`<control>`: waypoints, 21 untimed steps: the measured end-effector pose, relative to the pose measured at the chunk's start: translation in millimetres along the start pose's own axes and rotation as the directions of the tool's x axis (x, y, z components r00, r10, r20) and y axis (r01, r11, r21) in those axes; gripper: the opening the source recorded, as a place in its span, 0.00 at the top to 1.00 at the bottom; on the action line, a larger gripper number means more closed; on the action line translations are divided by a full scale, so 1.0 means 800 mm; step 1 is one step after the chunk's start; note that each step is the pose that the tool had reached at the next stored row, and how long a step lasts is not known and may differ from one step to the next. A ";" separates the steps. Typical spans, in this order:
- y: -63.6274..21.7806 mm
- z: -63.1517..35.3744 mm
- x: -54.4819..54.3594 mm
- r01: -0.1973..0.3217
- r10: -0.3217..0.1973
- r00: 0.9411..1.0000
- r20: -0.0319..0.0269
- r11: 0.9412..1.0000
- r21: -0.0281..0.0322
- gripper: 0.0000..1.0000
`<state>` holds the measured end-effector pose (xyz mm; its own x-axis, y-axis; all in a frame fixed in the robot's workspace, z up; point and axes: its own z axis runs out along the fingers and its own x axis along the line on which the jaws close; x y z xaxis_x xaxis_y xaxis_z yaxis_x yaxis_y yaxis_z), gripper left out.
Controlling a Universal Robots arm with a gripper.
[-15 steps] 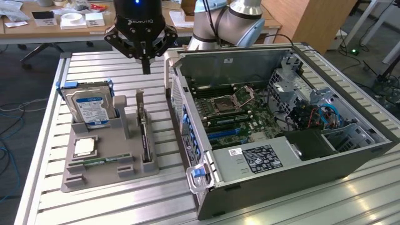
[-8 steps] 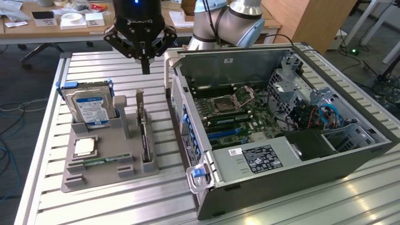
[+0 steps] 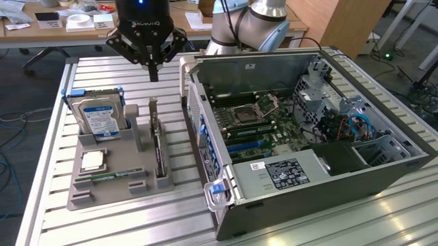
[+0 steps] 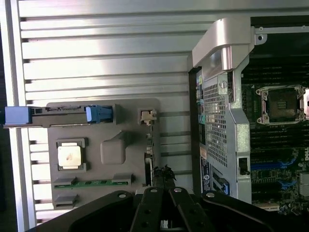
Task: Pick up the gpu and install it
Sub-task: 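Reach for the gpu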
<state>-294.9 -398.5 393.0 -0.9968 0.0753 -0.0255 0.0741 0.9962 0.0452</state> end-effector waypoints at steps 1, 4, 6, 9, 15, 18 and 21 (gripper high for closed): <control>0.000 0.000 0.002 0.000 0.000 1.000 0.000 1.000 0.000 0.89; 0.000 0.000 0.006 0.000 0.000 1.000 0.000 1.000 0.000 0.89; 0.000 0.000 0.006 0.000 0.000 1.000 0.000 1.000 0.000 0.89; -0.001 0.000 0.007 0.000 0.000 1.000 0.000 1.000 0.000 0.89; -0.007 0.000 0.007 0.000 0.000 1.000 0.000 1.000 0.000 0.89; -0.010 -0.001 0.008 0.000 0.000 1.000 0.000 1.000 0.000 0.89; -0.014 -0.001 0.010 0.000 0.000 1.000 0.000 1.000 0.000 0.89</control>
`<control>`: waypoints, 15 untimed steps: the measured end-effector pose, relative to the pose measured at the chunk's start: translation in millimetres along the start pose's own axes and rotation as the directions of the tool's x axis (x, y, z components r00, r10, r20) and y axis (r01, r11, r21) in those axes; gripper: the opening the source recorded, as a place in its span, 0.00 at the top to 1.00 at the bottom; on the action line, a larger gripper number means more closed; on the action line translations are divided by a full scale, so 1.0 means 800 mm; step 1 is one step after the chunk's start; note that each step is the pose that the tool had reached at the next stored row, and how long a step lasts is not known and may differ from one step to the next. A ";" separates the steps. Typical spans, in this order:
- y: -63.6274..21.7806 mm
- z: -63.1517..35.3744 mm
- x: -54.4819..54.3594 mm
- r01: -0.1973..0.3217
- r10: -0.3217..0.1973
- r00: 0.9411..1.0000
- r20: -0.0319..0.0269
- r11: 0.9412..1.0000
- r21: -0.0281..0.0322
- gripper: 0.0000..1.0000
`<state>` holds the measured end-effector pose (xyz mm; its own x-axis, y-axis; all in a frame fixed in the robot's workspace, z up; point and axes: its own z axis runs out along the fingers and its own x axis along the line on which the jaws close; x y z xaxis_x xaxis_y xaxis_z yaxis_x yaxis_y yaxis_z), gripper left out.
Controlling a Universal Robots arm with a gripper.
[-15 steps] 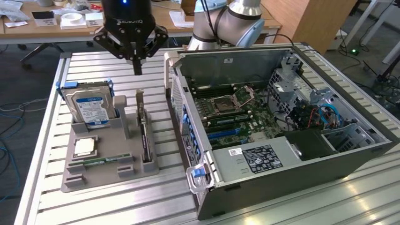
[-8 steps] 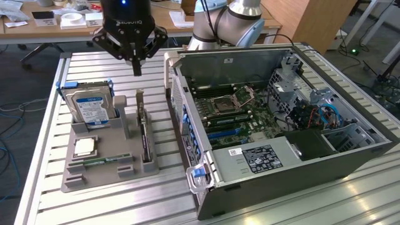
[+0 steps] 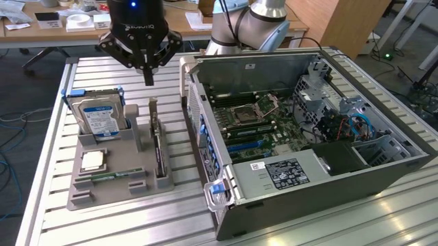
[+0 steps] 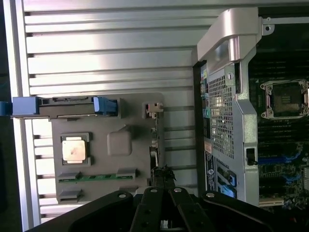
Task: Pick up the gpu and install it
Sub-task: 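Reach for the gpu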
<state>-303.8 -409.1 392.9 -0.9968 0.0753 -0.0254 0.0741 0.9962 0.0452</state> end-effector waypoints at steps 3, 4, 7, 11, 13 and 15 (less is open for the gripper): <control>-0.004 0.000 0.001 0.000 0.000 1.000 0.000 1.000 0.000 0.89; -0.005 0.000 0.001 0.000 0.000 1.000 0.000 1.000 0.000 0.89; -0.010 0.000 0.002 0.000 0.000 1.000 0.000 1.000 0.000 0.89; -0.016 -0.001 0.004 0.000 0.000 1.000 0.000 1.000 0.000 0.89; -0.020 -0.001 0.005 0.000 0.000 1.000 0.000 1.000 0.000 0.89; -0.023 -0.001 0.006 0.000 0.000 1.000 0.000 1.000 0.000 0.89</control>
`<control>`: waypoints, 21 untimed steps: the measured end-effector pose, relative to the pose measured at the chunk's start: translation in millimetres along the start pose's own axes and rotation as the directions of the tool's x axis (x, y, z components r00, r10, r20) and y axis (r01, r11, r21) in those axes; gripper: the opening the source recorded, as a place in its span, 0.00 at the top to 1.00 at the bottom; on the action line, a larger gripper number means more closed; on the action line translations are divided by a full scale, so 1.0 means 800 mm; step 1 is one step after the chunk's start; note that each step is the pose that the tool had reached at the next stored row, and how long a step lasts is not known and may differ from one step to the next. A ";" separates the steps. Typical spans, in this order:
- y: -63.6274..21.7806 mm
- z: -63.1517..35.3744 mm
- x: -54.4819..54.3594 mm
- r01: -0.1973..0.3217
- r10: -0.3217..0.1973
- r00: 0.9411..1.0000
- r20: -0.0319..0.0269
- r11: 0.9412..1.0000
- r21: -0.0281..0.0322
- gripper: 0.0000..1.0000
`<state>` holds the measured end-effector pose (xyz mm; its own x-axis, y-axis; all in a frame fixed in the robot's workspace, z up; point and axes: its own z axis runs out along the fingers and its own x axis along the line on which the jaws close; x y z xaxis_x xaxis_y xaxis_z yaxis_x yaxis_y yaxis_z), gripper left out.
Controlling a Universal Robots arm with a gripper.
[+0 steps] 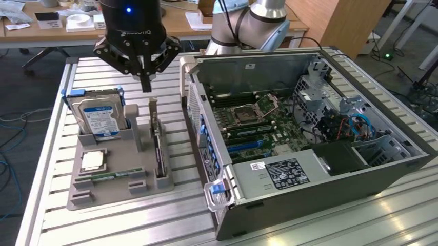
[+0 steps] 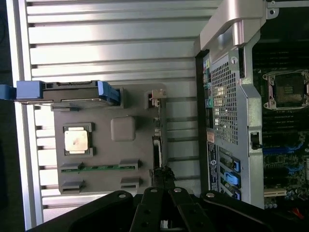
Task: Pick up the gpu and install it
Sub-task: 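Reach for the gpu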
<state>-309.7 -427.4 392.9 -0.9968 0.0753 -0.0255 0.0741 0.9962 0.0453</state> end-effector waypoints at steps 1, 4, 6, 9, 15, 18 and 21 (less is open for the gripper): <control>-0.002 0.000 0.000 0.000 0.000 1.000 0.000 1.000 0.000 0.89; -0.009 -0.001 0.002 0.000 0.000 1.000 0.000 1.000 0.000 0.89; -0.013 -0.001 0.003 0.000 0.000 1.000 0.000 1.000 0.000 0.89; -0.019 -0.001 0.005 0.000 0.000 1.000 0.000 1.000 0.000 0.89; -0.023 -0.001 0.006 0.000 0.000 1.000 0.000 1.000 0.000 0.89; -0.023 -0.001 0.006 0.000 0.000 1.000 0.000 1.000 0.000 0.89; -0.025 -0.001 0.007 0.000 0.000 1.000 0.000 1.000 0.000 0.89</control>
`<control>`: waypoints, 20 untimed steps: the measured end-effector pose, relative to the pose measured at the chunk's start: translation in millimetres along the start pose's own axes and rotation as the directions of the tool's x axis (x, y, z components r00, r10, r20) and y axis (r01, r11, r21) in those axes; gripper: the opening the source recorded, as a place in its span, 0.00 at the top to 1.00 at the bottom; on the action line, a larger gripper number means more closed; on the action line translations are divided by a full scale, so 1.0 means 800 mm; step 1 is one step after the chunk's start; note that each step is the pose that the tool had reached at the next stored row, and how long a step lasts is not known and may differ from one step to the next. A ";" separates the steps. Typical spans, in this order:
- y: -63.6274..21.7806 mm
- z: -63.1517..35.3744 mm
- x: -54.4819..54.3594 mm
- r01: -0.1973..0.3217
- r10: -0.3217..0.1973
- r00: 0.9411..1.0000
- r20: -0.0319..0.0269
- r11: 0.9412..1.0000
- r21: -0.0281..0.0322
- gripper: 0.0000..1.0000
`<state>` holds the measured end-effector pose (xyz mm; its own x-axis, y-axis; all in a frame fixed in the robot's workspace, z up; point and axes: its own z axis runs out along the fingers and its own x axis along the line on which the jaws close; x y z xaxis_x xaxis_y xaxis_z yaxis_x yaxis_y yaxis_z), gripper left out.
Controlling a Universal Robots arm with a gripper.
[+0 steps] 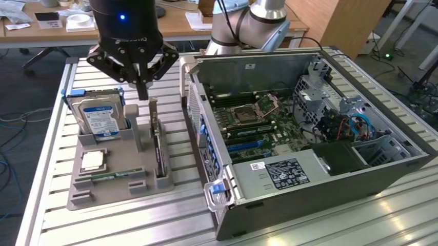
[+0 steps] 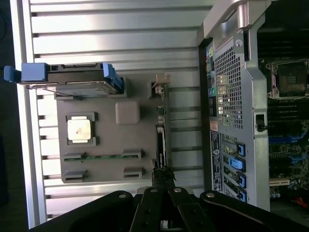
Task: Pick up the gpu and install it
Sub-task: 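Reach for the gpu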
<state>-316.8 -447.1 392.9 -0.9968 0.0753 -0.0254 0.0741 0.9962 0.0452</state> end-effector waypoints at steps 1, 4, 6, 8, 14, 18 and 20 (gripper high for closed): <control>0.000 0.000 0.000 0.000 0.000 1.000 0.000 1.000 0.000 0.89; 0.000 0.000 0.000 0.000 0.000 1.000 0.000 1.000 0.000 0.89; 0.000 0.000 0.000 0.000 0.000 1.000 0.000 1.000 0.000 0.89; 0.000 0.000 0.000 0.000 0.000 1.000 0.000 1.000 0.000 0.89; -0.002 0.001 0.004 0.000 0.000 1.000 0.000 1.000 0.000 0.89; -0.002 0.001 0.005 0.000 0.000 1.000 0.000 1.000 0.000 0.89; -0.002 0.001 0.005 0.000 0.000 1.000 0.000 1.000 0.000 0.89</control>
<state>-320.5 -448.5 392.2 -0.9968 0.0753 -0.0255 0.0741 0.9962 0.0452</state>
